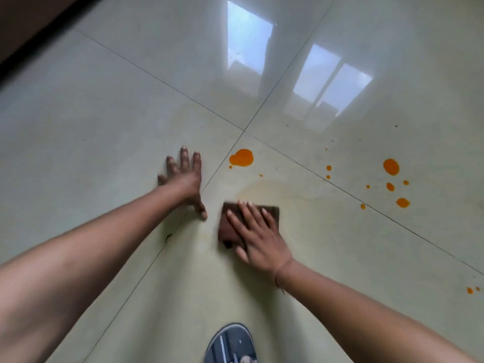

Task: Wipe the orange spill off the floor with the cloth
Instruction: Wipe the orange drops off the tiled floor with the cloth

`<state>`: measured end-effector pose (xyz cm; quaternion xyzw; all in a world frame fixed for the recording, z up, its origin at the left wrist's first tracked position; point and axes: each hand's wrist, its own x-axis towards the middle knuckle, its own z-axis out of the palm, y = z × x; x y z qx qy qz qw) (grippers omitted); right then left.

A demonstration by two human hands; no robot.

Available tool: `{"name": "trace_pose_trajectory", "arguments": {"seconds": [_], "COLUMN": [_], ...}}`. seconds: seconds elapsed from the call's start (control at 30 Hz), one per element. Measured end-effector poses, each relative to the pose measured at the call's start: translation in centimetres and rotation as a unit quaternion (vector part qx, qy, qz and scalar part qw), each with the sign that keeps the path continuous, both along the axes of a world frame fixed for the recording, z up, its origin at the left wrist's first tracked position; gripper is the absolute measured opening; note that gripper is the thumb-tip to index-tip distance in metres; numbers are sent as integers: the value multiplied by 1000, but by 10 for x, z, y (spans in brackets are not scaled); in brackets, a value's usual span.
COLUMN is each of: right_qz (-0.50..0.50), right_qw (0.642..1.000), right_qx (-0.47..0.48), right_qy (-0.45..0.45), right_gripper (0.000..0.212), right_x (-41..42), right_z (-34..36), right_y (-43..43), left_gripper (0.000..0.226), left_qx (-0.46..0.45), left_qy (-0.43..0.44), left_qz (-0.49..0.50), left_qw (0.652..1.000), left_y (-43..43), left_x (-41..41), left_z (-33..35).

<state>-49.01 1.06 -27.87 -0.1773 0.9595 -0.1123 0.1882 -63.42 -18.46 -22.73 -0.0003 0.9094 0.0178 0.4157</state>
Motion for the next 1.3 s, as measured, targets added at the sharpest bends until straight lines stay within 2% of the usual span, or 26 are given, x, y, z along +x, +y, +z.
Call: {"name": "trace_pose_trajectory", "arguments": {"seconds": [0.03, 0.1, 0.13, 0.17, 0.23, 0.27, 0.3, 0.37, 0.43, 0.47, 0.57, 0.6, 0.63, 0.7, 0.73, 0.8, 0.83, 0.87, 0.93, 0.97, 1.0, 1.03, 1.1, 1.17, 1.23, 1.3], "right_qz": [43, 100, 68, -16, -192, -203, -153, 15, 99, 79, -166, -199, -172, 5, 83, 146, 112, 25, -161, -173, -129, -41, 109, 153, 94, -87], "right_qw": [999, 995, 997, 999, 979, 977, 987, 999, 995, 997, 986, 980, 985, 999, 996, 989, 993, 999, 985, 983, 990, 998, 992, 986, 993, 994], "right_qx": [-4, 6, 28, 47, 67, 61, 47, 12, 5, 20, 24, 14, 2, -26, -32, -33, -18, -6, 9, 10, -2, -19, -44, -55, -28, -9], "right_qy": [-21, 10, 10, 5, -22, -27, -25, -50, -30, -16, 13, 13, 18, 28, -1, 22, 41, 48, 56, 55, 52, 46, 37, 29, 58, 68], "right_gripper": [82, 81, 80, 80, 80, 81, 82, 82, 81, 79, 78, 79, 79, 80, 81, 80, 78, 76, 74, 75, 77, 78, 79, 80, 79, 77], "right_x": [8, -6, -26, -51, -80, -78, -68, -38, -51, -69, -123, -125, -115, -74, -58, -76, -99, -129, -180, -188, -178, -155, -91, -76, -112, -169], "right_z": [4, 1, 1, 1, 7, 10, 12, 20, 15, 9, -4, -4, -4, -1, 5, 4, 0, -2, -3, -4, -7, -9, -7, -2, -9, -8], "right_y": [12, 43, 50, 51, 31, 17, 4, 0, 24, 30, 17, 5, -6, -8, 5, 40, 49, 48, 26, 7, -11, -23, -8, 39, 66, 54], "left_gripper": [164, 165, 165, 165, 166, 166, 166, 167, 169, 170, 173, 173, 173, 170, 169, 168, 168, 169, 171, 171, 171, 170, 168, 168, 170, 171], "left_qx": [3, 10, 11, 13, 12, 11, 8, 4, 6, 5, -18, -20, -18, 0, 7, 2, -5, -9, -12, -10, -5, 2, 10, 11, 3, -3], "left_qy": [-6, -9, -9, -9, -18, -24, -29, -42, -52, -57, -65, -62, -58, -48, -43, -40, -41, -41, -37, -34, -34, -31, -15, -9, -12, -15], "left_qz": [0, 4, 3, 4, 7, 10, 16, 24, 38, 44, 54, 54, 51, 44, 39, 28, 25, 24, 29, 31, 35, 41, 36, 35, 39, 42], "left_qw": [1000, 1000, 1000, 1000, 1000, 1000, 999, 999, 998, 997, 996, 996, 997, 998, 998, 999, 999, 999, 999, 999, 999, 999, 999, 999, 999, 999], "left_y": [0, 0, 0, -1, -1, 1, 3, 7, 9, 10, 14, 14, 13, 9, 7, 6, 8, 9, 10, 10, 9, 7, 5, 5, 8, 9], "left_x": [-1, 1, 1, -1, -4, -5, -6, -10, -12, -13, -16, -17, -18, -14, -12, -10, -10, -11, -12, -13, -12, -11, -7, -6, -6, -8], "left_z": [-4, -11, -14, -17, -18, -17, -14, -10, -9, -10, -18, -18, -18, -14, -12, -9, -10, -11, -15, -16, -16, -14, -11, -9, -9, -11]}}
